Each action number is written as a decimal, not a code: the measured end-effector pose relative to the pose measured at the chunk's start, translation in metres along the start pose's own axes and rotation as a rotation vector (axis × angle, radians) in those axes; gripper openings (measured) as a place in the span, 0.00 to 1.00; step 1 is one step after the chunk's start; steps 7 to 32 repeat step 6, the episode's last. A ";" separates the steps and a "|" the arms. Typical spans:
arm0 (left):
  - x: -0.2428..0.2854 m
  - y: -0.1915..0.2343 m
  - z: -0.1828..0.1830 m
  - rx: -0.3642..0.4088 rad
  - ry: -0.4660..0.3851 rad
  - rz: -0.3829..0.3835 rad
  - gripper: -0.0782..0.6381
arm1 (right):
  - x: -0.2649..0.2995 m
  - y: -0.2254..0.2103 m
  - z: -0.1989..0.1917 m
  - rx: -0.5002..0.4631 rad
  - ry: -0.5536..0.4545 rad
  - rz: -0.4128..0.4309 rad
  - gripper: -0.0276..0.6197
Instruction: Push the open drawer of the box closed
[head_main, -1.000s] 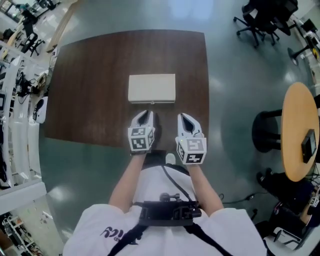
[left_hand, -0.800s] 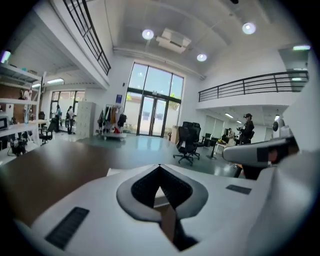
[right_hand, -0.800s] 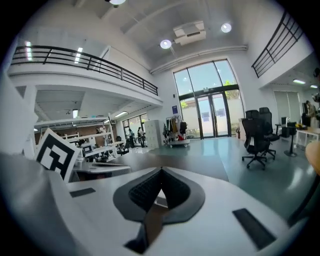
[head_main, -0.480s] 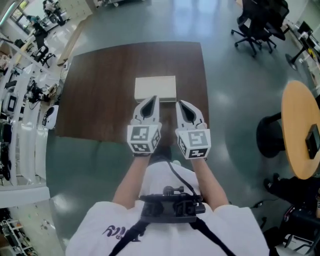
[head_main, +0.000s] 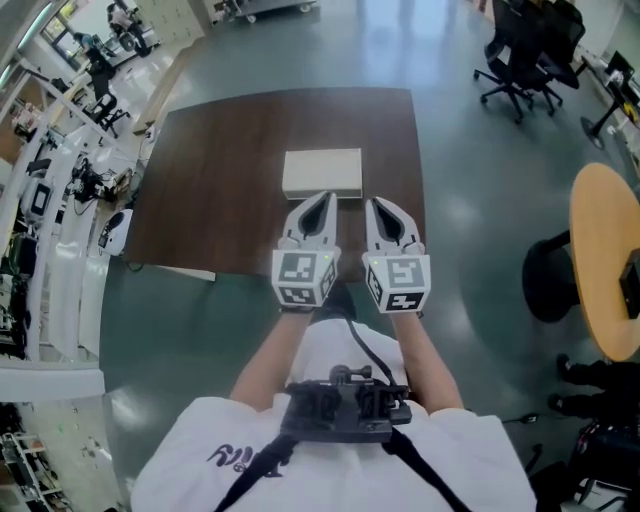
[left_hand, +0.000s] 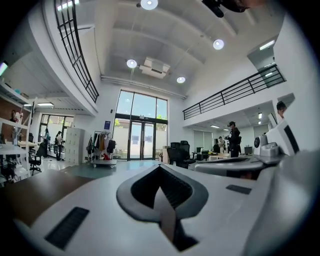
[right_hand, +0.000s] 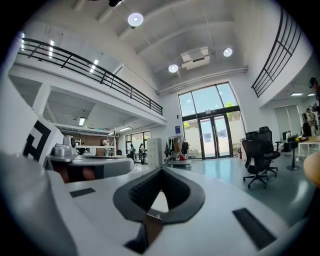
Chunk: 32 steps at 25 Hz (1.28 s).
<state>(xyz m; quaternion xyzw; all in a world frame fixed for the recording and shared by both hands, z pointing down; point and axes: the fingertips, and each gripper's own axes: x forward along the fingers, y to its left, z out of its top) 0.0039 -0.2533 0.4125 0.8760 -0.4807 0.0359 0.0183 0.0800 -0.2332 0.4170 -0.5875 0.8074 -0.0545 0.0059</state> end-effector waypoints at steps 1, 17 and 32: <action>-0.004 -0.001 -0.001 0.004 0.000 -0.002 0.12 | -0.002 0.002 -0.001 -0.002 -0.001 0.001 0.05; -0.020 -0.013 -0.007 0.014 0.010 0.004 0.12 | -0.021 0.005 -0.006 -0.002 -0.012 0.010 0.05; -0.020 -0.013 -0.007 0.014 0.010 0.004 0.12 | -0.021 0.005 -0.006 -0.002 -0.012 0.010 0.05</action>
